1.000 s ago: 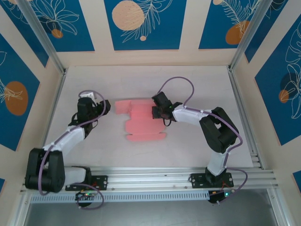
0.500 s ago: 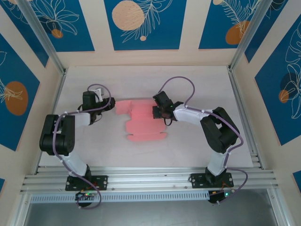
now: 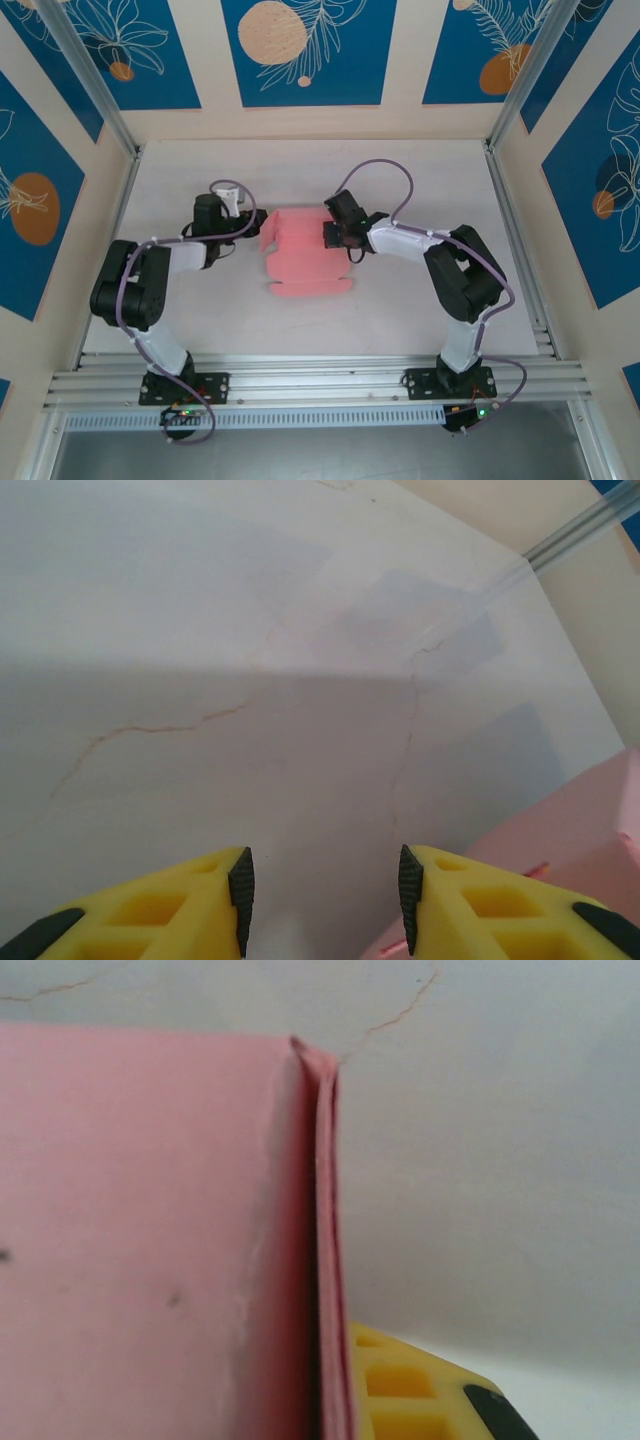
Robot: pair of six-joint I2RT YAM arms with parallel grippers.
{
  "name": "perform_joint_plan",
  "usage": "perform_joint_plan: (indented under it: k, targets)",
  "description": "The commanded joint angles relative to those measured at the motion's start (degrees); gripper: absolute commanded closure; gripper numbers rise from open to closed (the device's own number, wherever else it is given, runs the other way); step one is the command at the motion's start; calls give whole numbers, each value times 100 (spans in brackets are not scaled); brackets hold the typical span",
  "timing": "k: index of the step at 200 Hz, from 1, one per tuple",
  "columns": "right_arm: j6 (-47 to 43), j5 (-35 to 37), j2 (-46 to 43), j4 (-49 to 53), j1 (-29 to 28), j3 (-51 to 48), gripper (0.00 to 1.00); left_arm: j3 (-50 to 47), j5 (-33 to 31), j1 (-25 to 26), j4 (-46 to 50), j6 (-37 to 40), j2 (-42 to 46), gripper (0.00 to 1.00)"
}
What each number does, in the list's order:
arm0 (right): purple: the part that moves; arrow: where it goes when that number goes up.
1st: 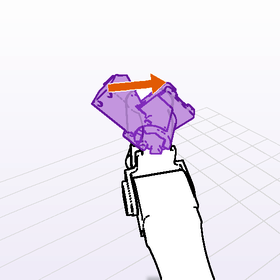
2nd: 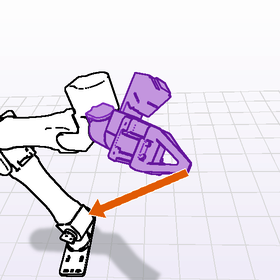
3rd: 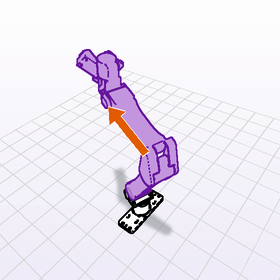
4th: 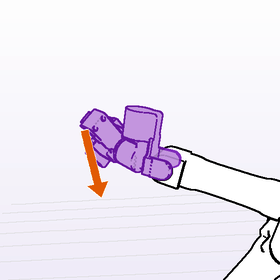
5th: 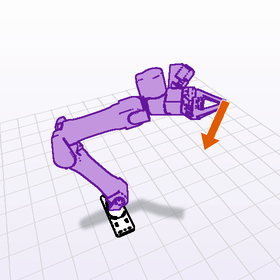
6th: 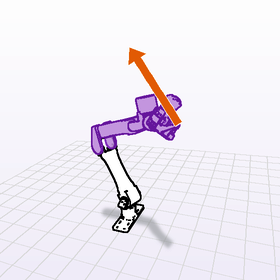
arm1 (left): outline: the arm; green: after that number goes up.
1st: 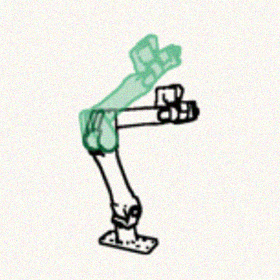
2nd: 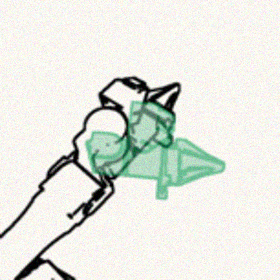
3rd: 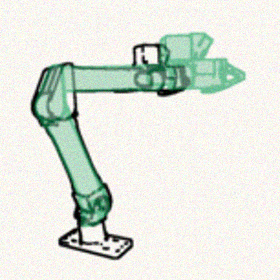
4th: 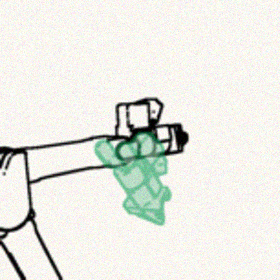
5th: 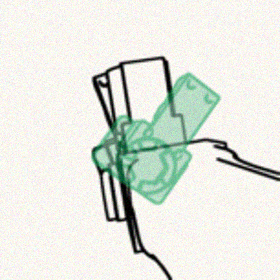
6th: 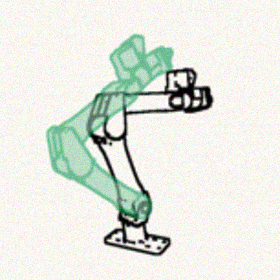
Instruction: Fold the paper box
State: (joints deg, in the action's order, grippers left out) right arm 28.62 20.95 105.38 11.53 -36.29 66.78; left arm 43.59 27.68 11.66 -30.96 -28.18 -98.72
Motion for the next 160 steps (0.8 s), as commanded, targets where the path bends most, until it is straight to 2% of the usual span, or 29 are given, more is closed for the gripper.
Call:
perform_joint_plan:
  k: [1, 50, 160]
  targets:
    - [151, -64, 122, 131, 39, 241, 97, -96, 146, 226, -242, -132, 52, 57]
    - [353, 76, 307, 532, 78, 528, 97, -239, -182, 512, -245, -319, 113, 57]
    - [347, -12, 426, 553, 131, 555, 97, -884, -305, 521, 119, 31, 725, 53]
